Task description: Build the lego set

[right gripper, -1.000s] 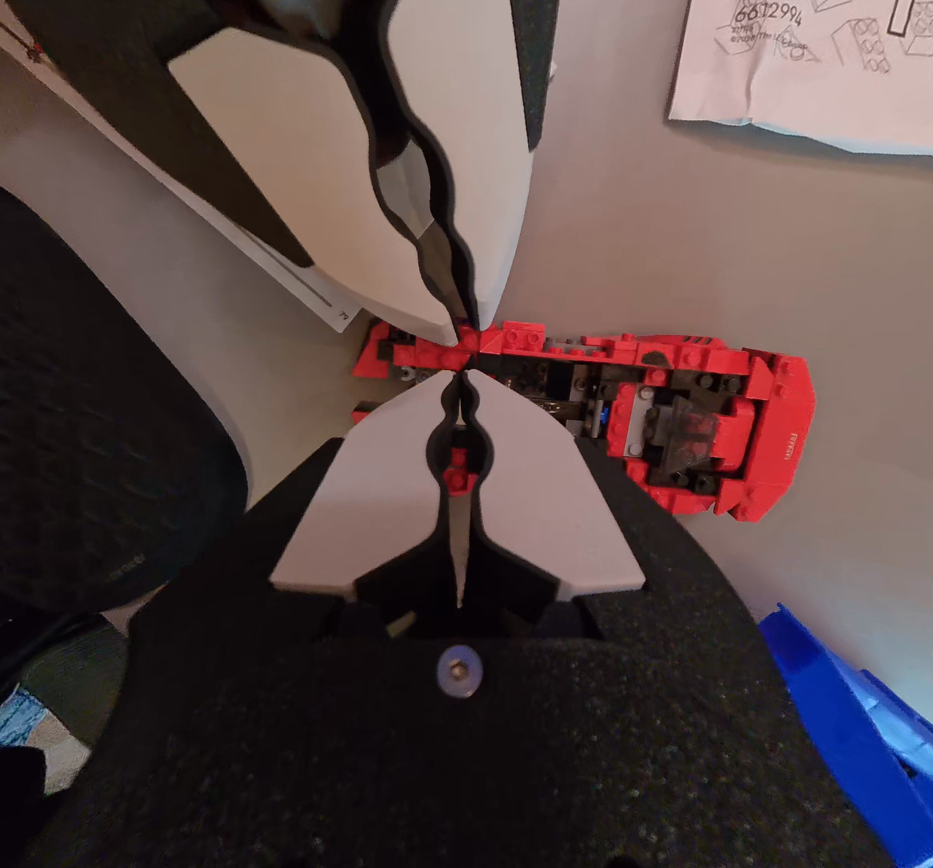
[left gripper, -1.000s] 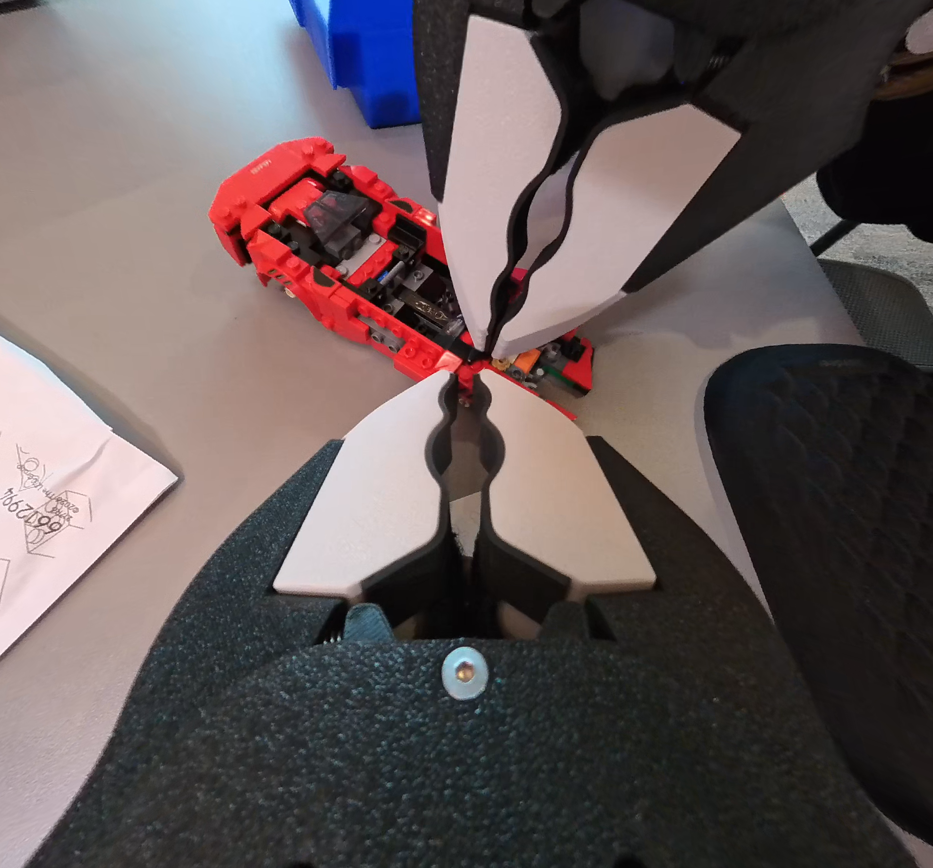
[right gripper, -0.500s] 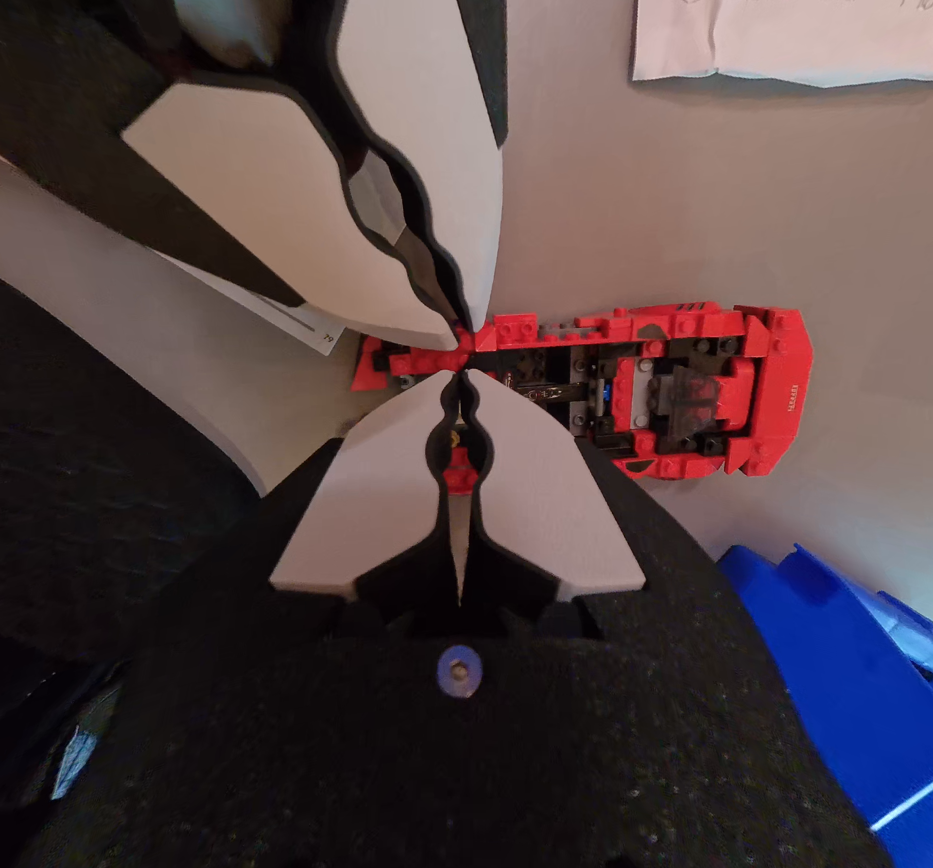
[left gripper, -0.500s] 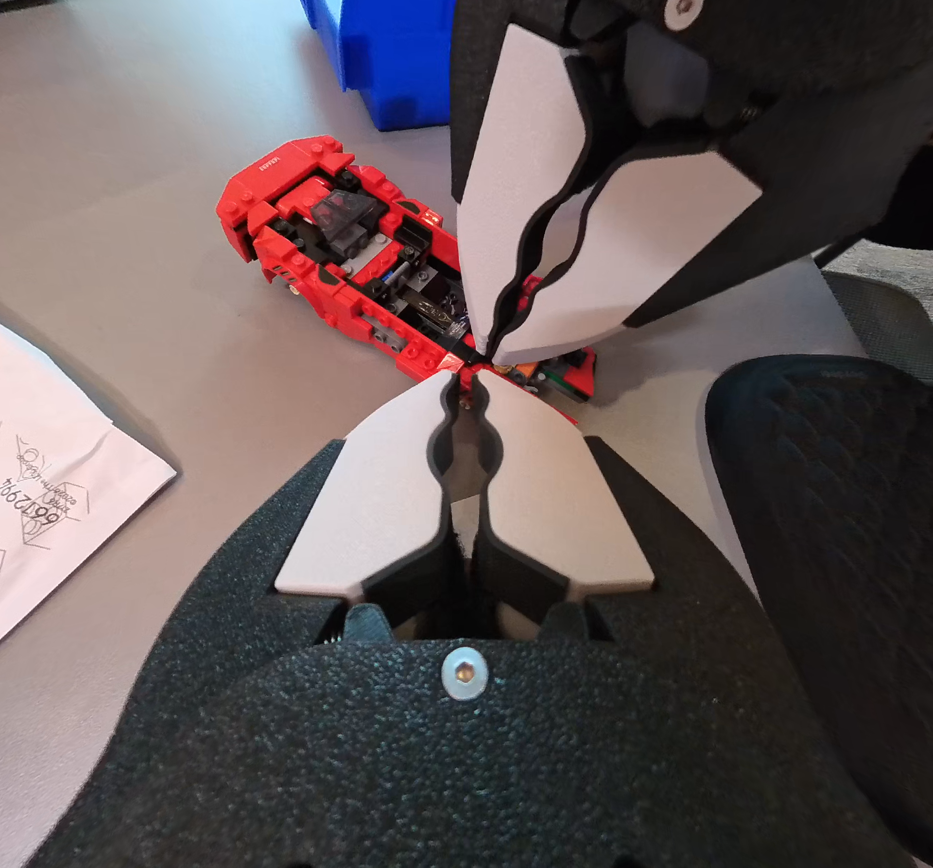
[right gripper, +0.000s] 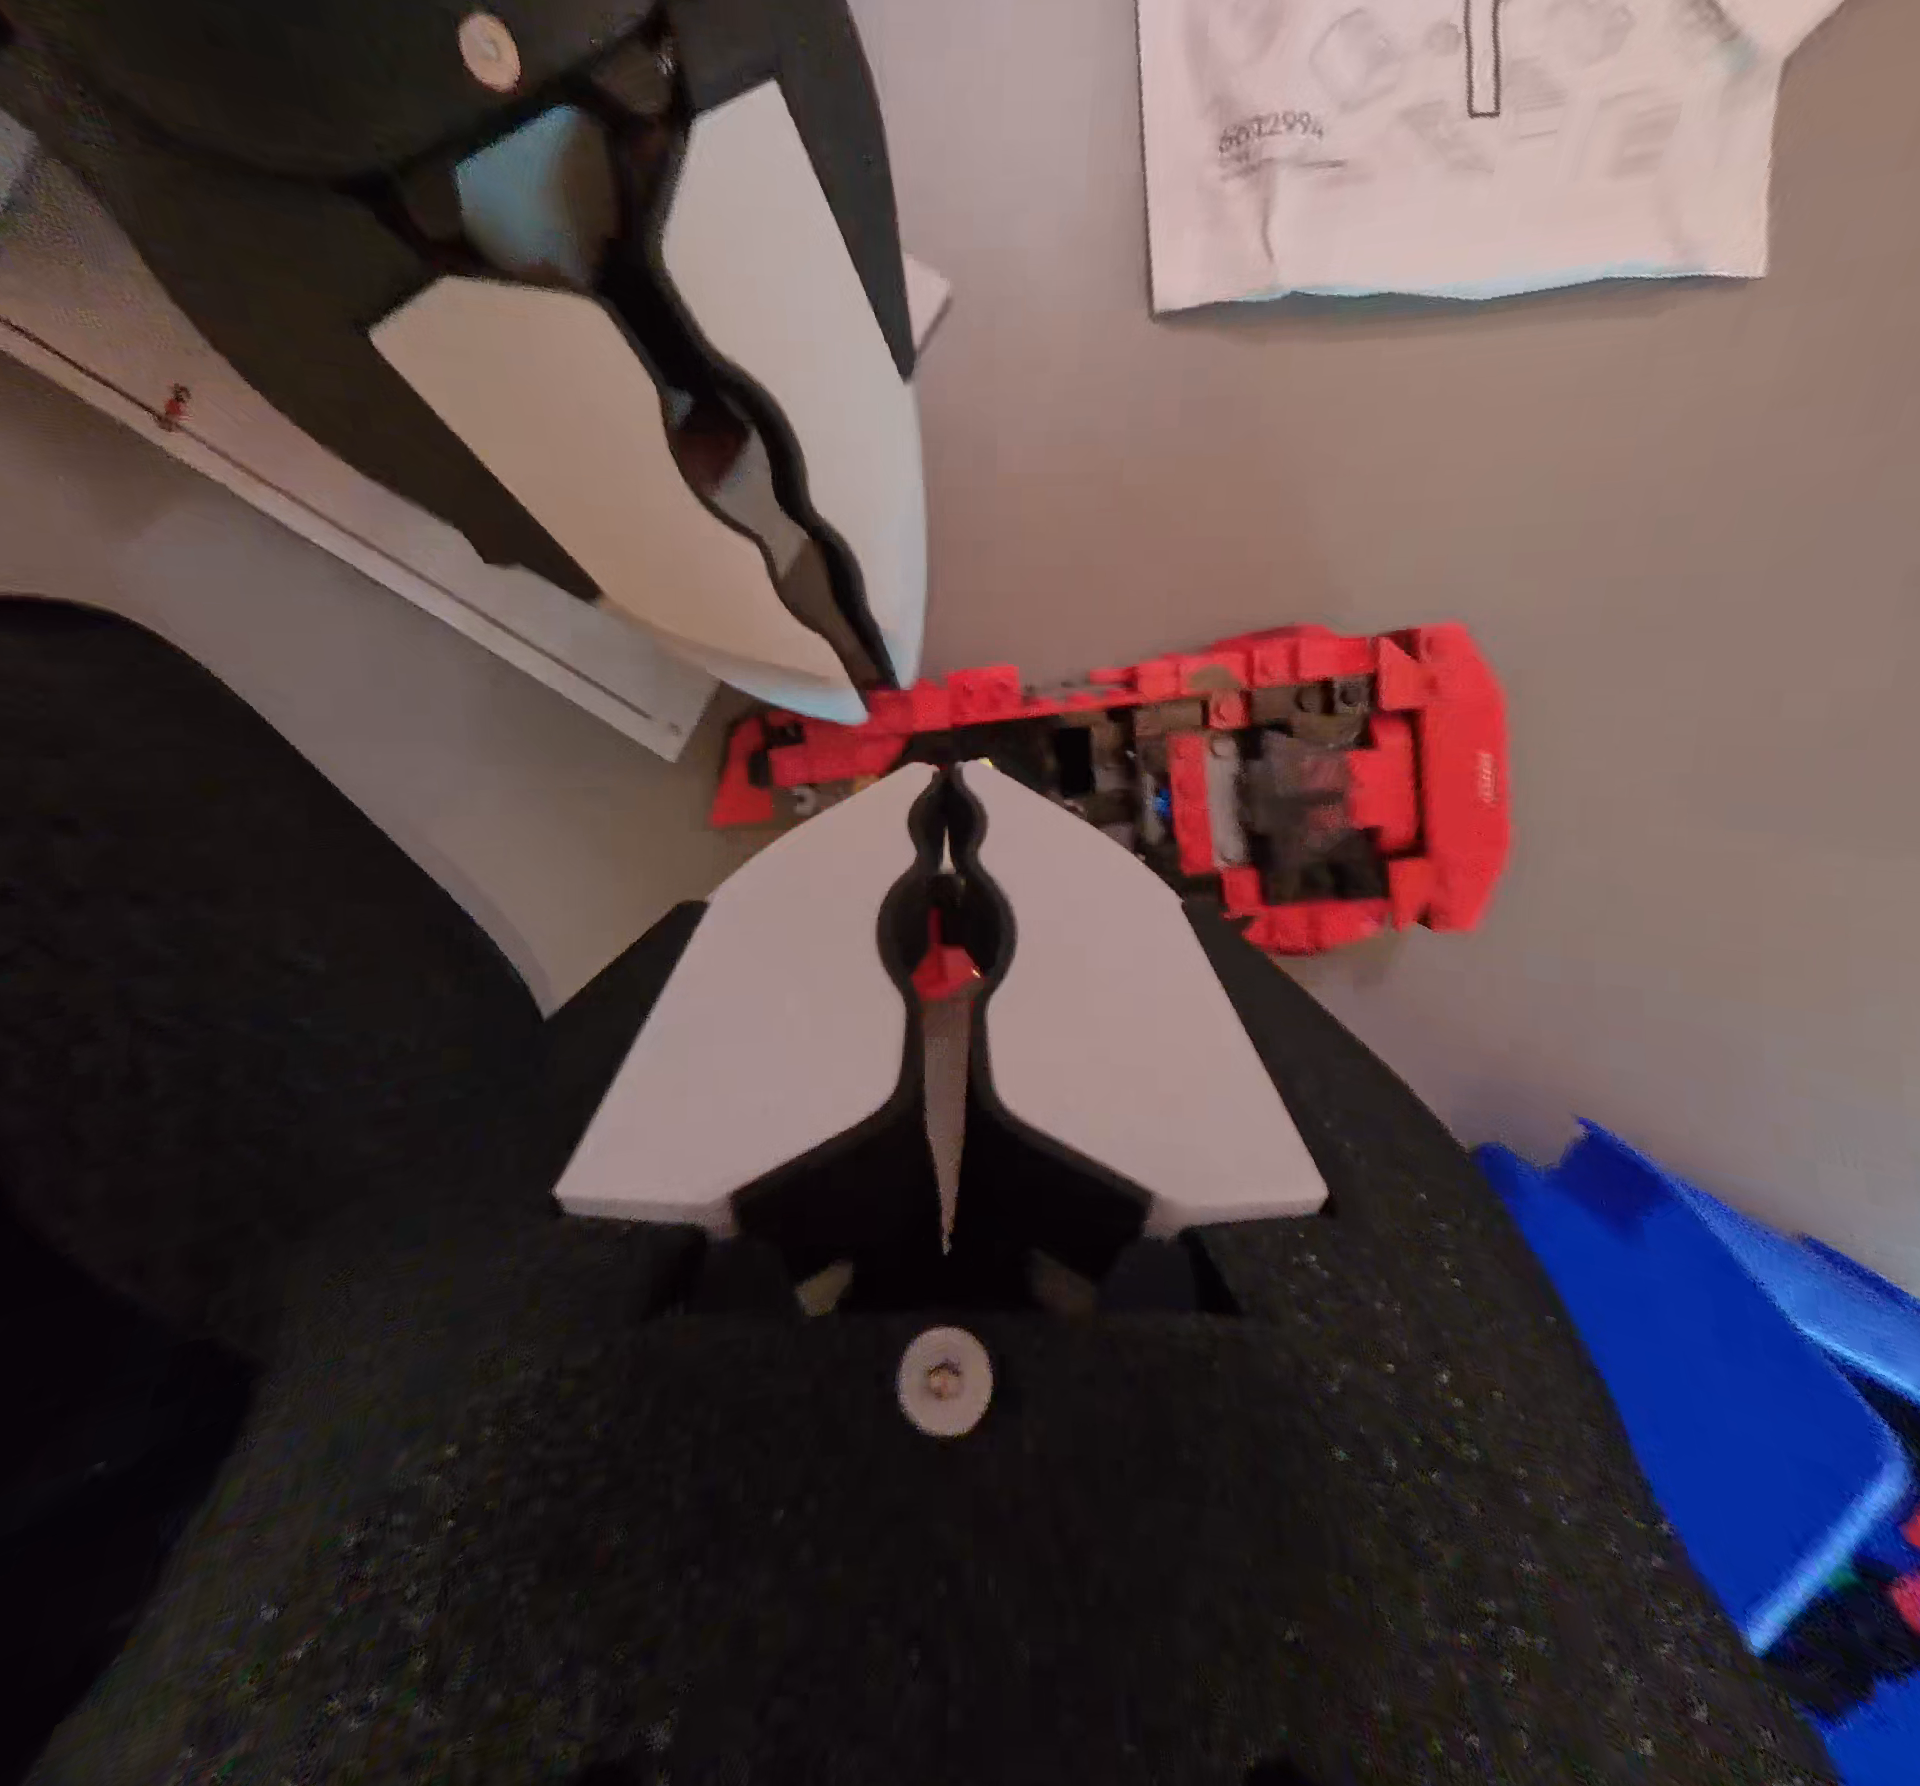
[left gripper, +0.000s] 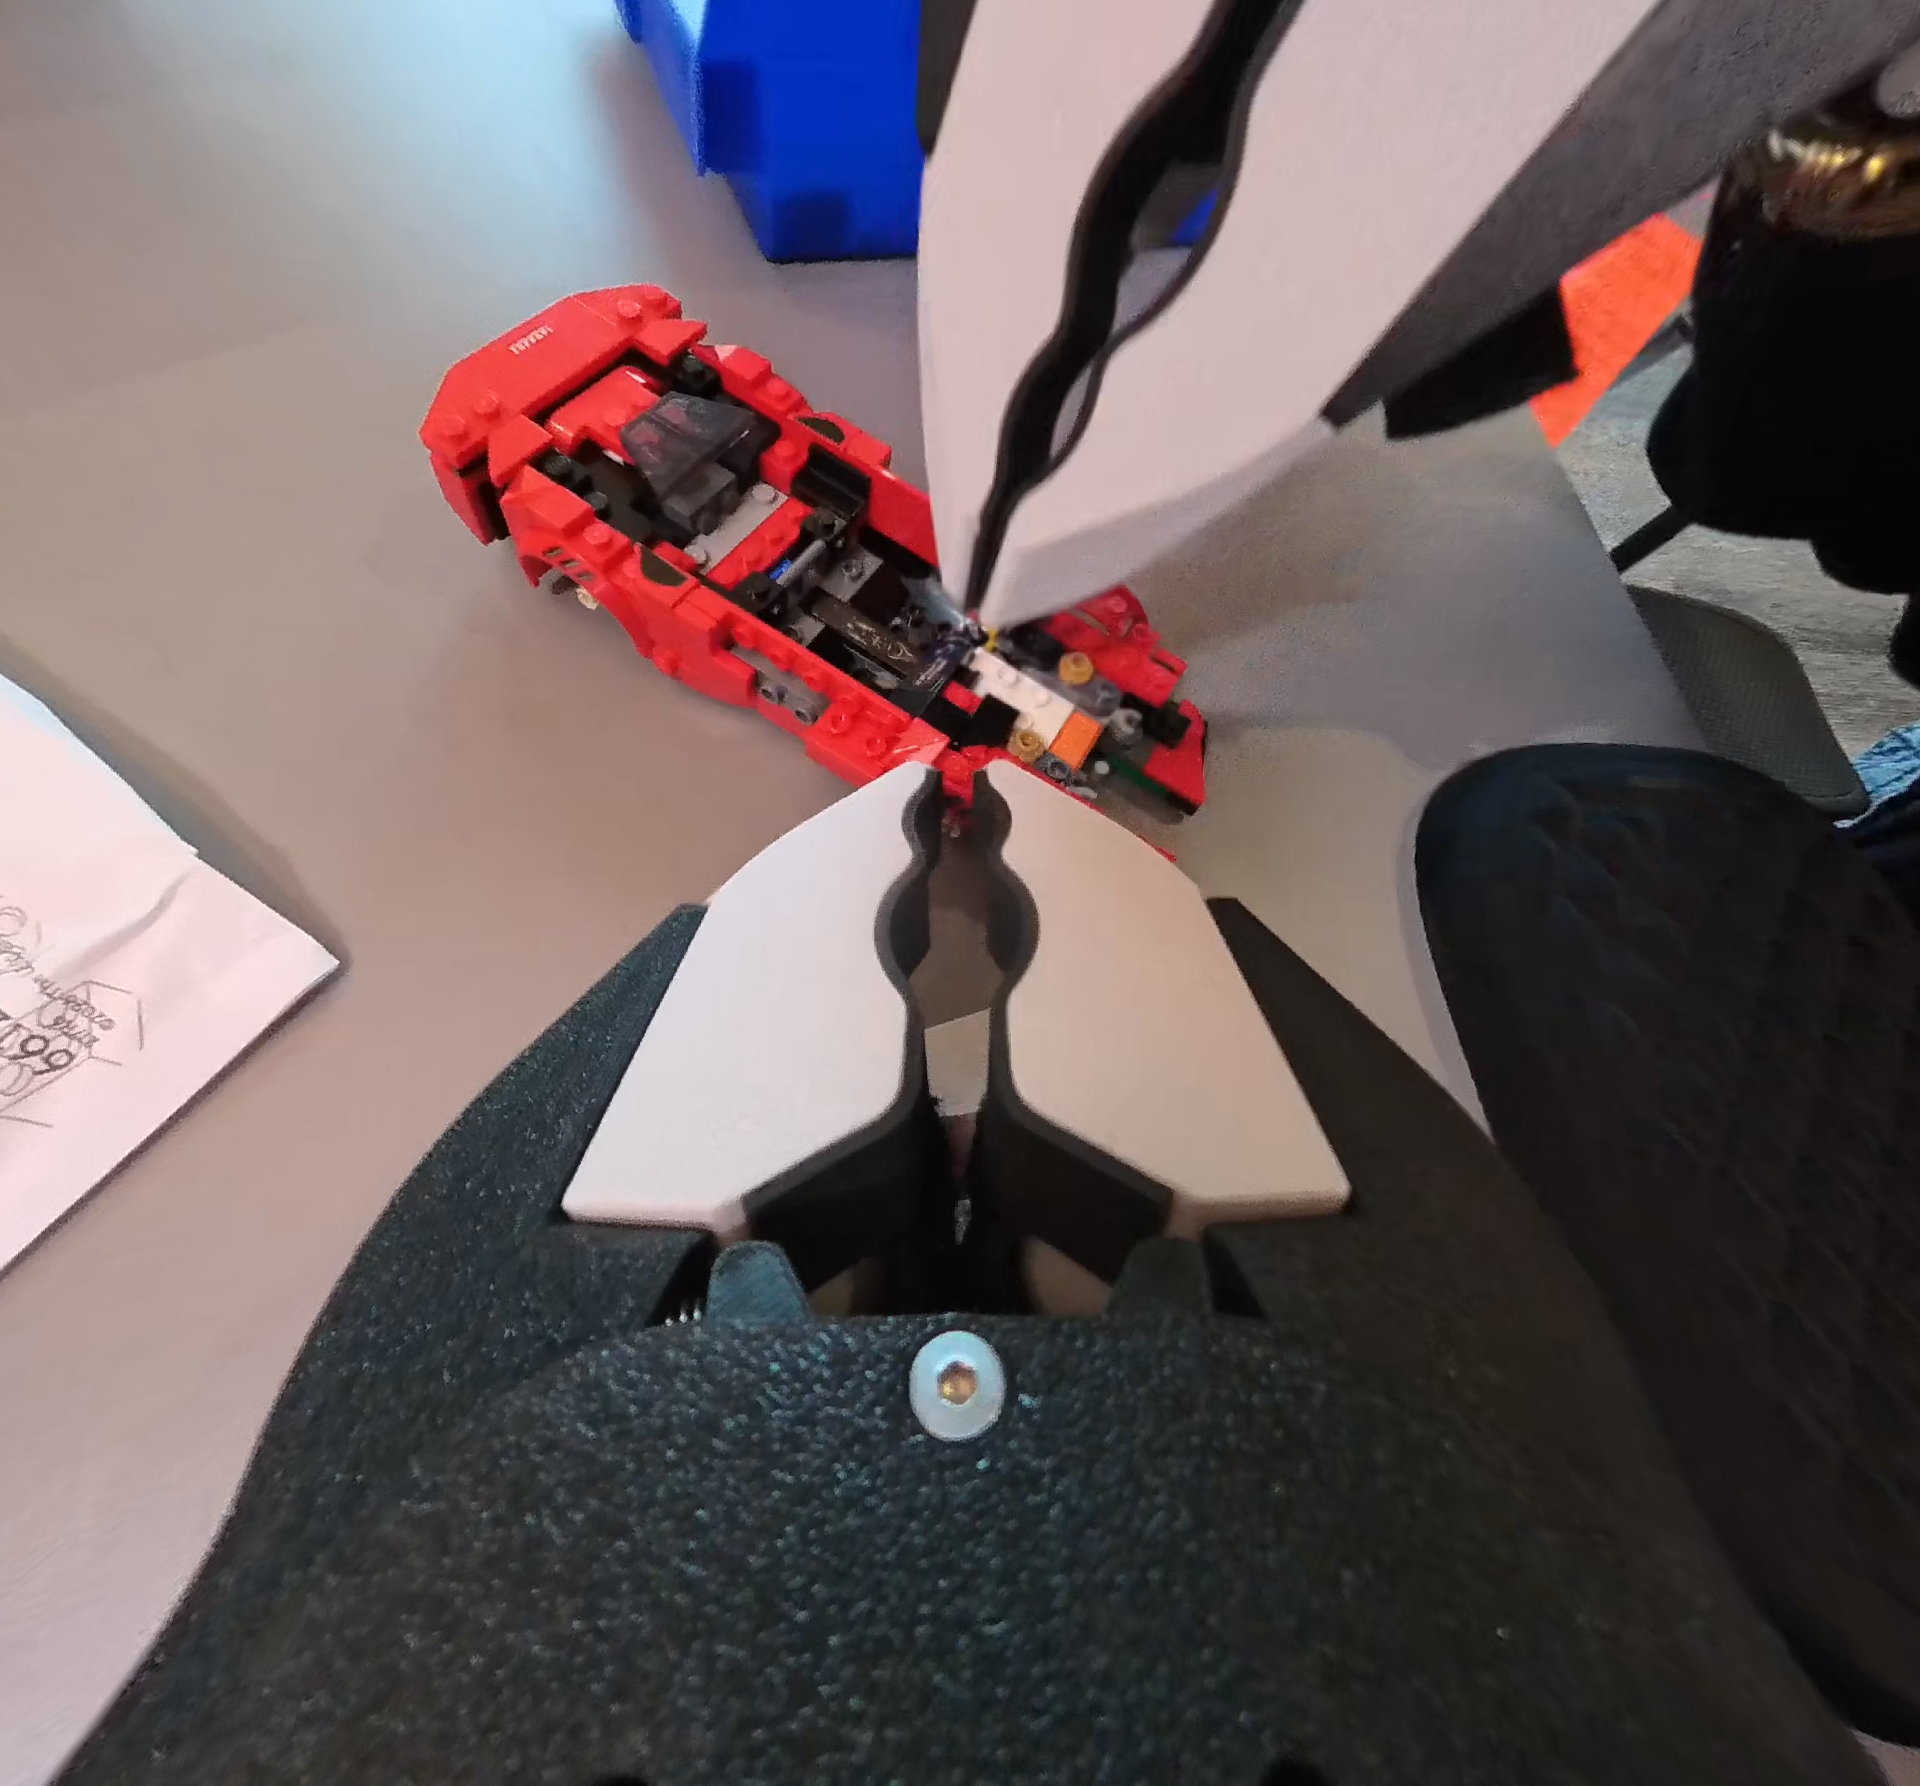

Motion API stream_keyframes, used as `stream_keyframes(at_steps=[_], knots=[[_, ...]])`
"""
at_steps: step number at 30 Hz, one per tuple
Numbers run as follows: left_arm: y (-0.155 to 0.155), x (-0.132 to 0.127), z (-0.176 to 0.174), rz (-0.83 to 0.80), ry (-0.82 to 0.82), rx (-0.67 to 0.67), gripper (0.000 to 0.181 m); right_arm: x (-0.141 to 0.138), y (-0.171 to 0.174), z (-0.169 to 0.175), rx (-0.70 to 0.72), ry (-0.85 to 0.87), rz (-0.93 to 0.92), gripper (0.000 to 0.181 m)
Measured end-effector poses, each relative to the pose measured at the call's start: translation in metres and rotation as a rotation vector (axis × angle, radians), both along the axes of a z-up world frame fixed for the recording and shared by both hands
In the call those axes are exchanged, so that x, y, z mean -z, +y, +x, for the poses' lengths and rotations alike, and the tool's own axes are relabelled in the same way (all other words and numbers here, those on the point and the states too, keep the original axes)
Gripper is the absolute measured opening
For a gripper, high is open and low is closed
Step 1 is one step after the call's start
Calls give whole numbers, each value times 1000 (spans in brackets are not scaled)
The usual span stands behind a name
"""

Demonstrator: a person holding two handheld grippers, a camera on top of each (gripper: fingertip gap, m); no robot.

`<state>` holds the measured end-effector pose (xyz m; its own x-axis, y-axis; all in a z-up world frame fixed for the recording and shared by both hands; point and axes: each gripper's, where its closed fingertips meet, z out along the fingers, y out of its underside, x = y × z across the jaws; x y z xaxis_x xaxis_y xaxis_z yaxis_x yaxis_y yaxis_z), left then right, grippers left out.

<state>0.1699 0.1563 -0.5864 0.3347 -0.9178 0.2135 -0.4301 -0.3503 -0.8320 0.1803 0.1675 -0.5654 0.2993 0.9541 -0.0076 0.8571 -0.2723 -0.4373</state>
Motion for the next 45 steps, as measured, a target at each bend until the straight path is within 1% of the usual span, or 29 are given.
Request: stream_keyframes(at_steps=[3, 4, 6, 11, 16, 18, 20, 21, 23, 28, 41, 45], knots=[[1, 0, 0, -19, -7, -2, 5, 14, -7, 8, -47, -69, -32, 0], [1, 0, -1, -19, -8, -3, 6, 18, -7, 8, -65, -83, -13, 0], [1, 0, -1, -13, -7, -4, 6, 23, -13, 3, -99, -71, -29, 0], [0, 1, 0, -7, 4, 1, 6, 28, -13, 1, -93, -64, -31, 0], [0, 2, 0, -2, 8, -2, 5, 28, -13, 0, -78, -72, -29, 0], [0, 2, 0, 0, 9, -2, 5, 28, -14, 0, -95, -74, -30, 0], [0, 1, 0, -2, 2, -1, 5, 24, -14, -3, -99, -33, -65, 0], [0, 1, 0, -7, -1, -2, 5, 19, -10, -5, -87, 1, -59, 0], [1, 1, -1, -12, -4, -6, 5, 14, 0, -5, -74, 16, -22, 0], [1, 1, 0, -15, -3, -4, 5, 25, -1, -6, -114, -30, -50, 0], [0, 1, 0, -9, 2, -2, 4, 26, -2, -6, -81, -96, -40, 0], [0, 1, 0, -8, 3, -2, 4, 26, -2, -6, -92, -140, 26, 0]])
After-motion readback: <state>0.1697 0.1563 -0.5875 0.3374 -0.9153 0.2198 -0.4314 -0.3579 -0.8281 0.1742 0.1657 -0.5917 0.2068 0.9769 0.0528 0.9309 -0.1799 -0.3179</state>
